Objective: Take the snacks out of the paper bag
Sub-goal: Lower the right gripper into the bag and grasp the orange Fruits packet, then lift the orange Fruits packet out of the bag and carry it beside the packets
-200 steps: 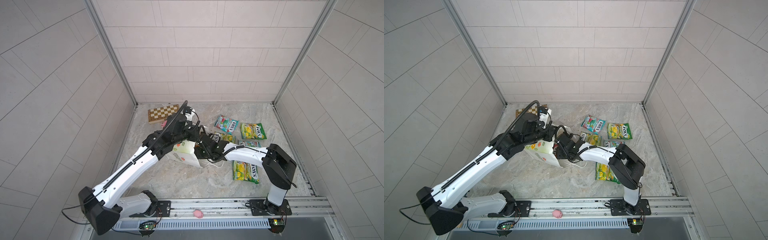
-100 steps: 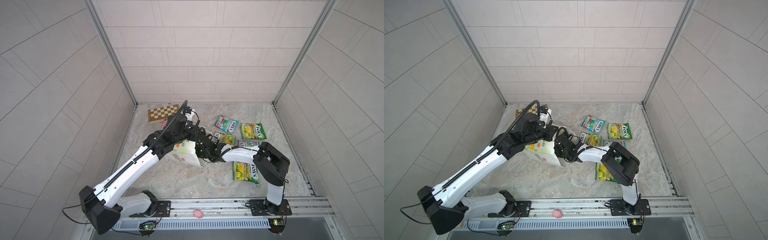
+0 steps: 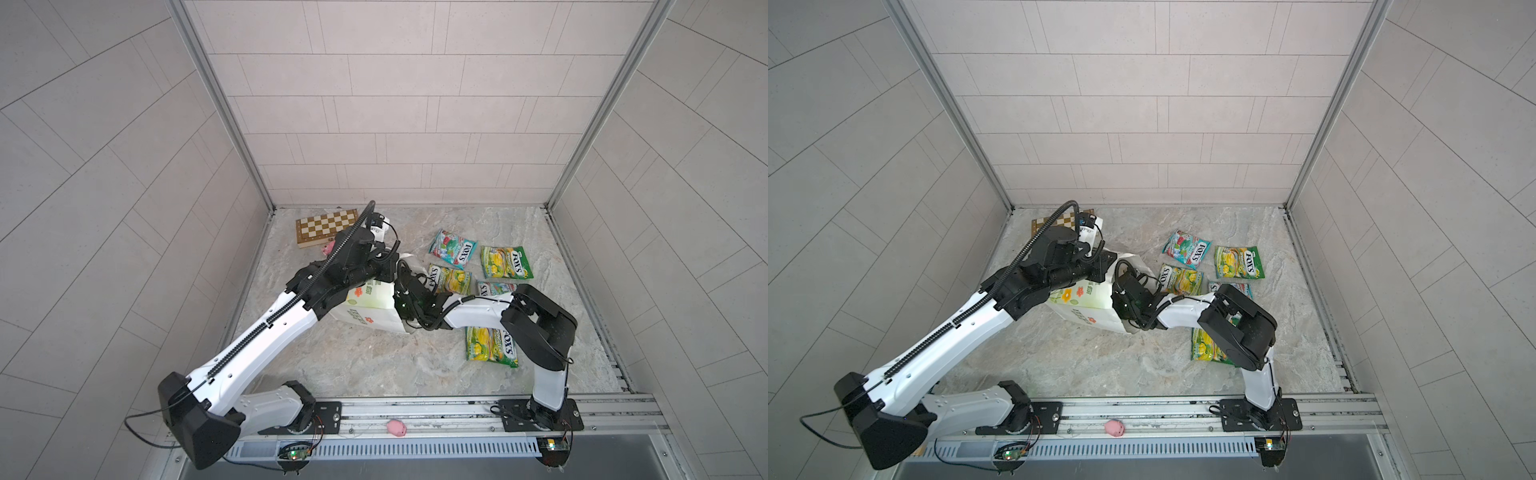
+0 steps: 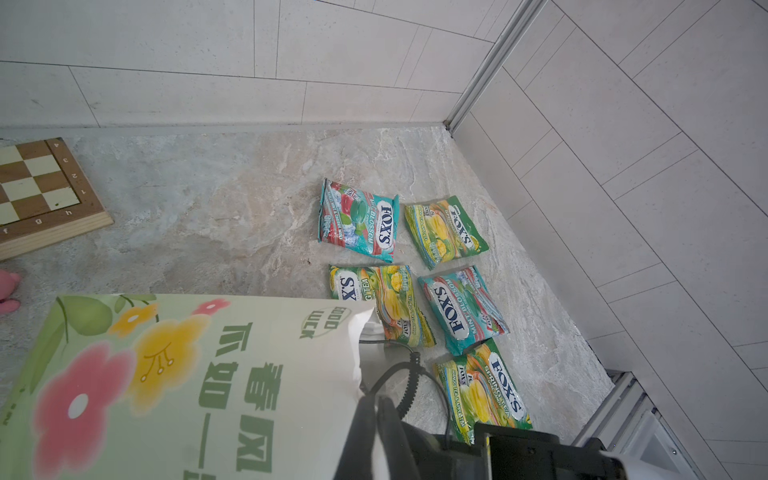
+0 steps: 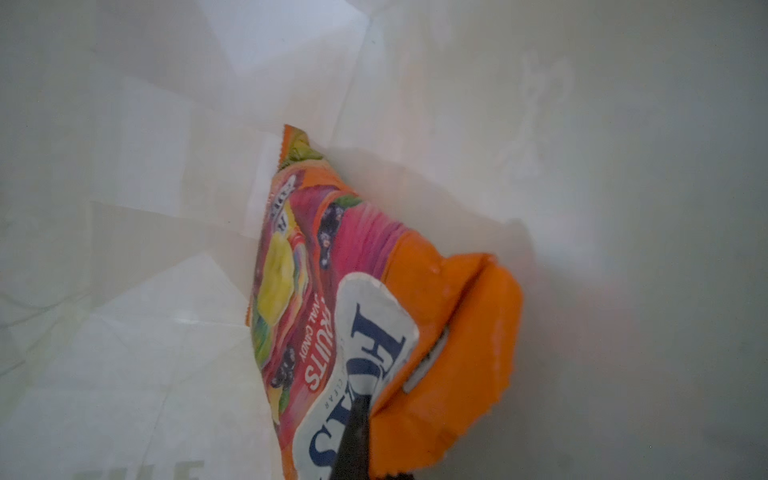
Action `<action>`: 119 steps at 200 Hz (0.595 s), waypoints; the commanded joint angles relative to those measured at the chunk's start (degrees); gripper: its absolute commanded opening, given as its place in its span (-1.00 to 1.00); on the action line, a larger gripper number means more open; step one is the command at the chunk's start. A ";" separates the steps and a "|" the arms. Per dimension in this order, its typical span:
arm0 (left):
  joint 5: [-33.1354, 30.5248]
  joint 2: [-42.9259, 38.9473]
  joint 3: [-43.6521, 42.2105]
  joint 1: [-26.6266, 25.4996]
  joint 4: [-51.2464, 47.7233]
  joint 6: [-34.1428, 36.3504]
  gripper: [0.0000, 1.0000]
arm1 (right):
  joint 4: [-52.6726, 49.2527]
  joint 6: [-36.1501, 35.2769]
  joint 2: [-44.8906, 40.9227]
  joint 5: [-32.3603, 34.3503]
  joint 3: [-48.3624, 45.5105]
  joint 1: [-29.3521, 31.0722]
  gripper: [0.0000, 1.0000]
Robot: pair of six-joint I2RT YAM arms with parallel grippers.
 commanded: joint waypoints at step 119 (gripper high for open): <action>-5.38 -0.81 -0.21 -0.11 -1.04 1.55 -1.00 | -11.78 -11.32 -23.60 -1.70 -3.51 -4.53 -1.00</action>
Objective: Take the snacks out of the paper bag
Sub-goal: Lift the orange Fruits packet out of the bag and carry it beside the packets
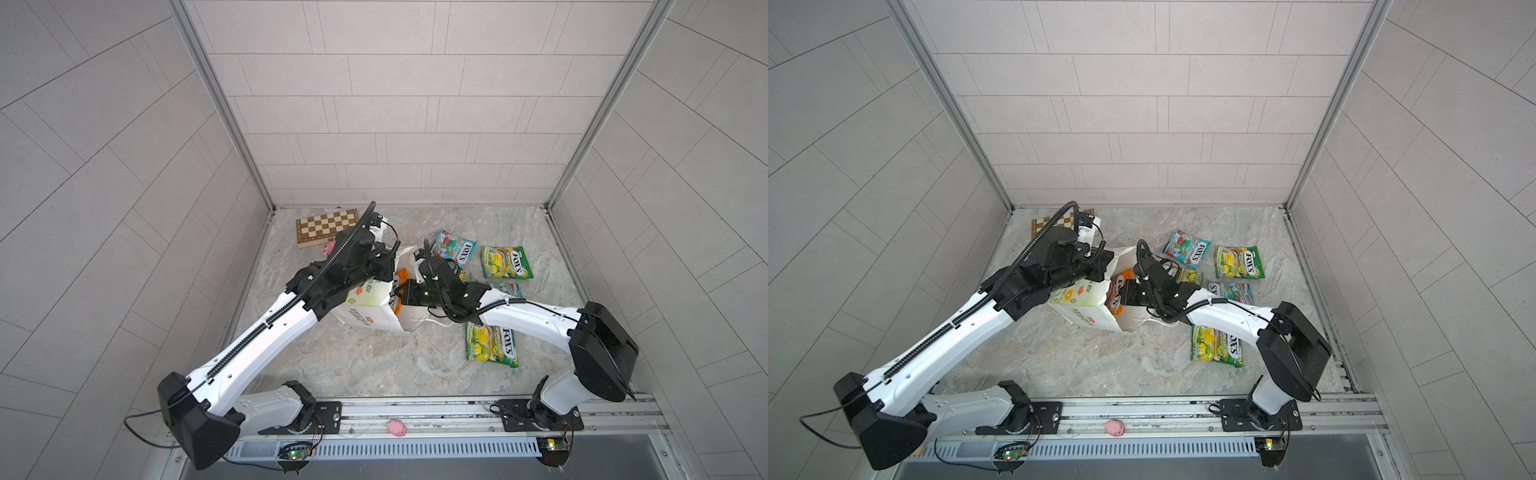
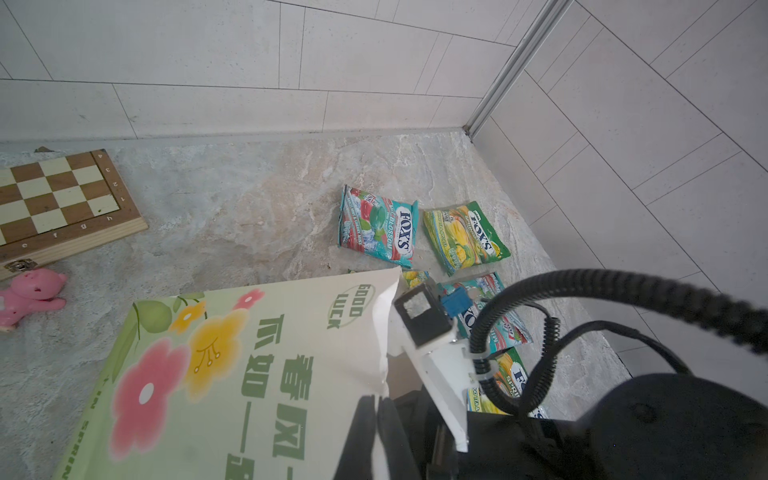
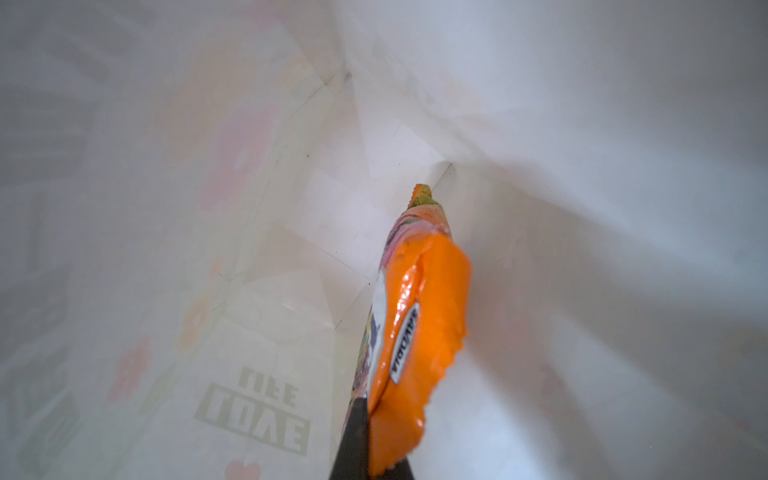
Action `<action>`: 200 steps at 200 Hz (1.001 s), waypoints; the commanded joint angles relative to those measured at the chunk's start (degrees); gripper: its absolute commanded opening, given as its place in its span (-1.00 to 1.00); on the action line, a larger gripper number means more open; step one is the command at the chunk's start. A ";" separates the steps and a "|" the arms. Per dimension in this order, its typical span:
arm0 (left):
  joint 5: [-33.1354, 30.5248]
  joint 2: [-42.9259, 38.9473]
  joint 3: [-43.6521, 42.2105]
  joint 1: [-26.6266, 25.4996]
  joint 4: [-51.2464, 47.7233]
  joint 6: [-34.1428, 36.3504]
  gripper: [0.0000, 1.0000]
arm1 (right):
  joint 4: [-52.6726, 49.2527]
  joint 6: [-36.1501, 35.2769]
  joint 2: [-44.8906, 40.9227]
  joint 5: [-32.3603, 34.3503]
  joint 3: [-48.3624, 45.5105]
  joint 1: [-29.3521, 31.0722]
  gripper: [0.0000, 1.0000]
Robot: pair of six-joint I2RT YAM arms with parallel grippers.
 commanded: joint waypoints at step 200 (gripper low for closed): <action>-5.01 -1.83 -0.26 -0.11 -1.05 -1.46 -1.00 | -23.33 -18.63 -24.30 3.83 18.05 -4.39 -1.00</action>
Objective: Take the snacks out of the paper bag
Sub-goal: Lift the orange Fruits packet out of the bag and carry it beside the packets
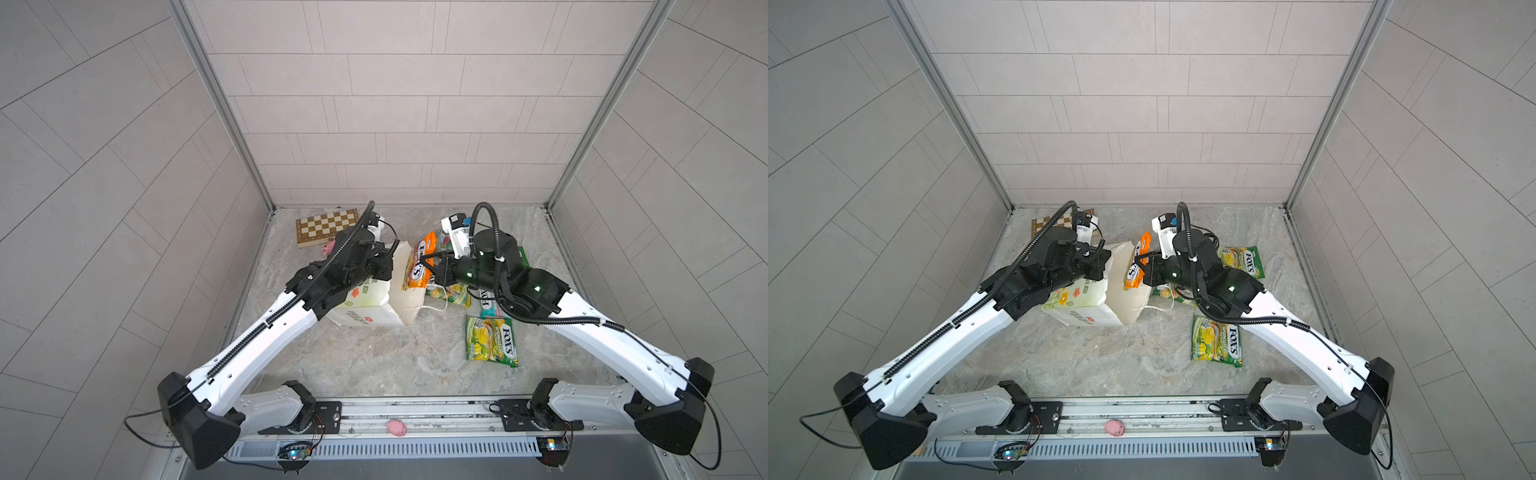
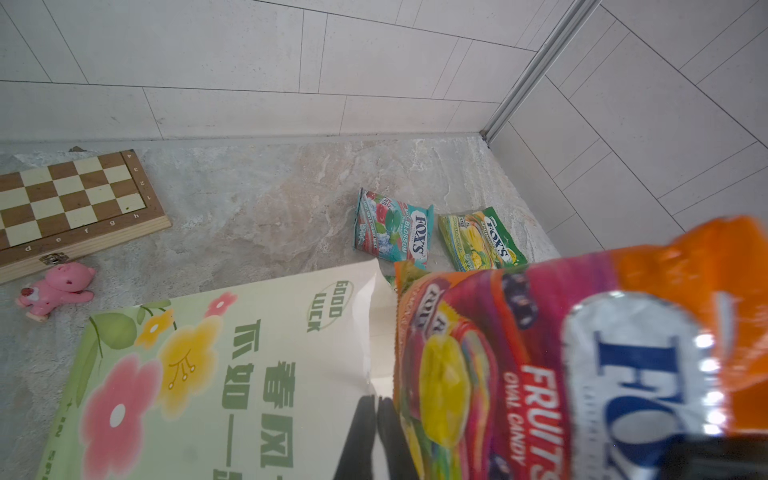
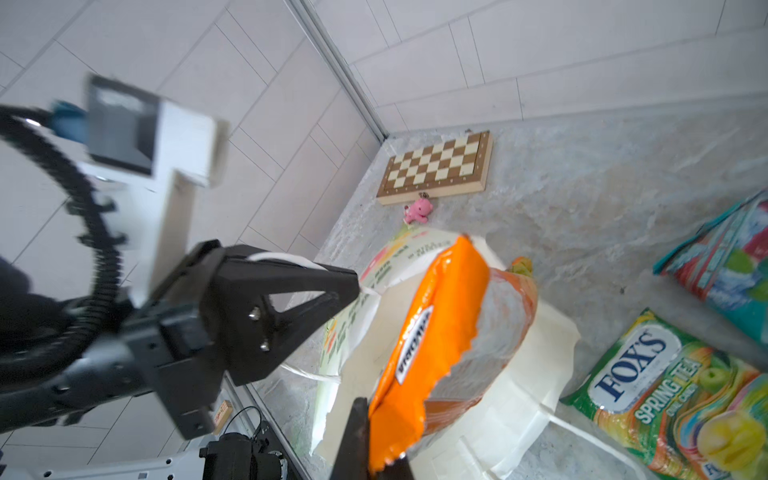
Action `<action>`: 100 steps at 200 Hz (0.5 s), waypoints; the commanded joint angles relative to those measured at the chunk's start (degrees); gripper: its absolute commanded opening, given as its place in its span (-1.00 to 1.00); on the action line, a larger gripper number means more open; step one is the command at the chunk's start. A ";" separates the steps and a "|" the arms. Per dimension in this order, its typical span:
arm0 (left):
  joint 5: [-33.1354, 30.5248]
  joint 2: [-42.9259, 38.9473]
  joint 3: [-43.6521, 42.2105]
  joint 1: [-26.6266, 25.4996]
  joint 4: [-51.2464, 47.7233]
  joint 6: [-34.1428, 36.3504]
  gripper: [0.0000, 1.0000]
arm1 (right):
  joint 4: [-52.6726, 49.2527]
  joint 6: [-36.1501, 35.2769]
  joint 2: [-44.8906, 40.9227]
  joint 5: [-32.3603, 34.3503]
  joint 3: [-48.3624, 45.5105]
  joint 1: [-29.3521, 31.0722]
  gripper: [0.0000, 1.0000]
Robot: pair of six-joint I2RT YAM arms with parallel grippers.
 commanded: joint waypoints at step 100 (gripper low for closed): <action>-4.08 -3.40 0.42 0.05 -1.14 -0.87 -1.00 | -21.99 -11.25 -12.82 1.53 -0.31 -17.03 -1.00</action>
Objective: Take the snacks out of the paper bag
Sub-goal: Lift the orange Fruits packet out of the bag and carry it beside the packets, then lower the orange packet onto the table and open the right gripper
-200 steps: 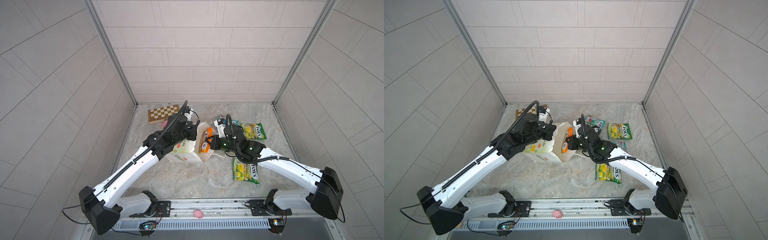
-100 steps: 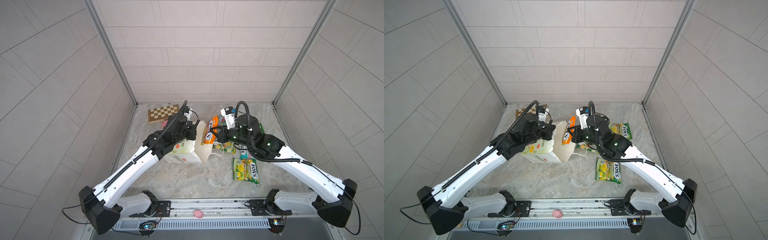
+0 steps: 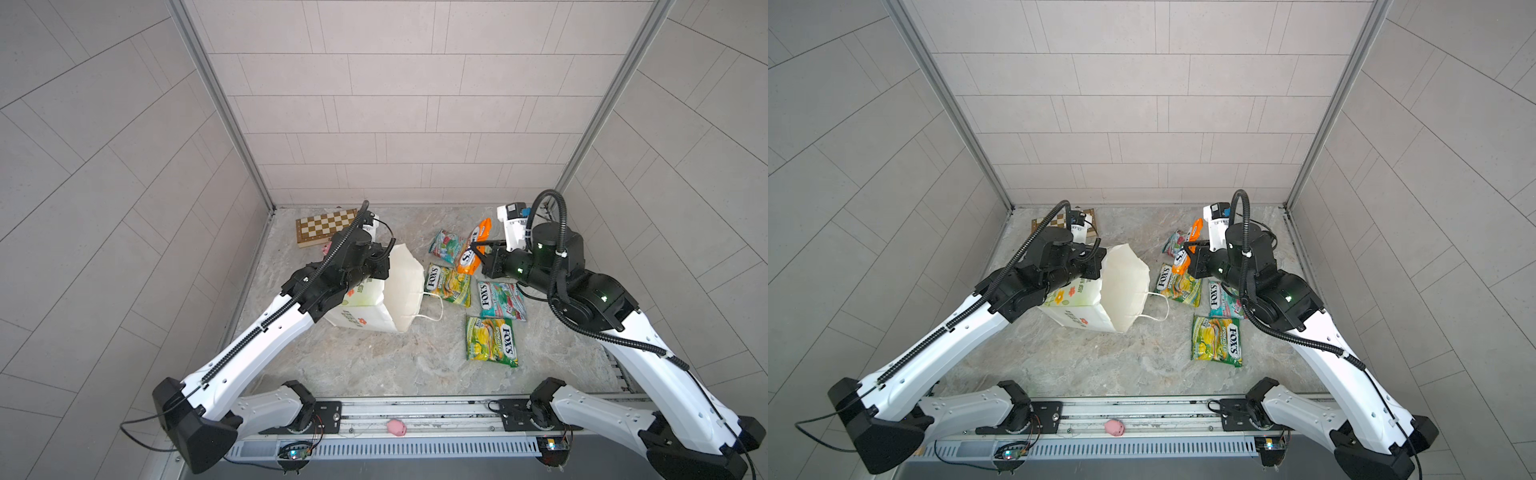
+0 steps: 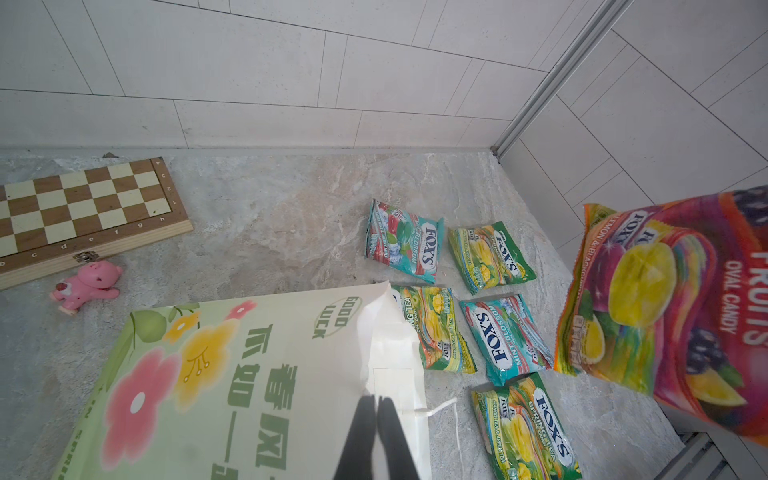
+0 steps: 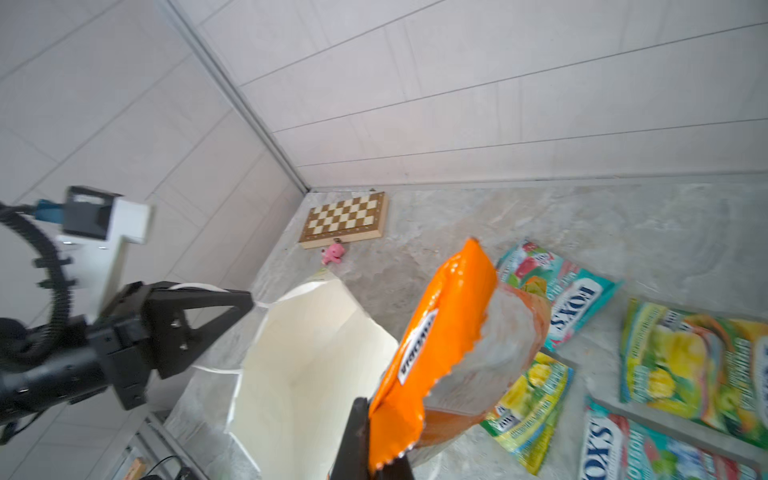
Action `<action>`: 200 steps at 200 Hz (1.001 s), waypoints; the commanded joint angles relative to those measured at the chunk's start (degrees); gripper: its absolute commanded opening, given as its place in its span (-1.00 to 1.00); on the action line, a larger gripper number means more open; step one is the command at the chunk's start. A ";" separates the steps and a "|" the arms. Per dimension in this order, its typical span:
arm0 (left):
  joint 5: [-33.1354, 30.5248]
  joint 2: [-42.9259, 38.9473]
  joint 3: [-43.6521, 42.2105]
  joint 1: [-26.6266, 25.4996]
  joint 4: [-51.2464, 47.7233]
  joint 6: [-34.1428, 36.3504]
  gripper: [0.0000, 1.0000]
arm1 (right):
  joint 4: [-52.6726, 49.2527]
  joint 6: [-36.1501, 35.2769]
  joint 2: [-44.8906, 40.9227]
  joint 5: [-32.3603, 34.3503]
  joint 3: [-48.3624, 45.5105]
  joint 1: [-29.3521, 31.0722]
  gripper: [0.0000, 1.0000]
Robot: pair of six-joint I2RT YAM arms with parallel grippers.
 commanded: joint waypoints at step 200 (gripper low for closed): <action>-5.94 -6.27 -0.68 0.01 -0.20 -1.09 -1.00 | 17.01 9.53 1.11 -28.24 -30.68 -2.75 -1.00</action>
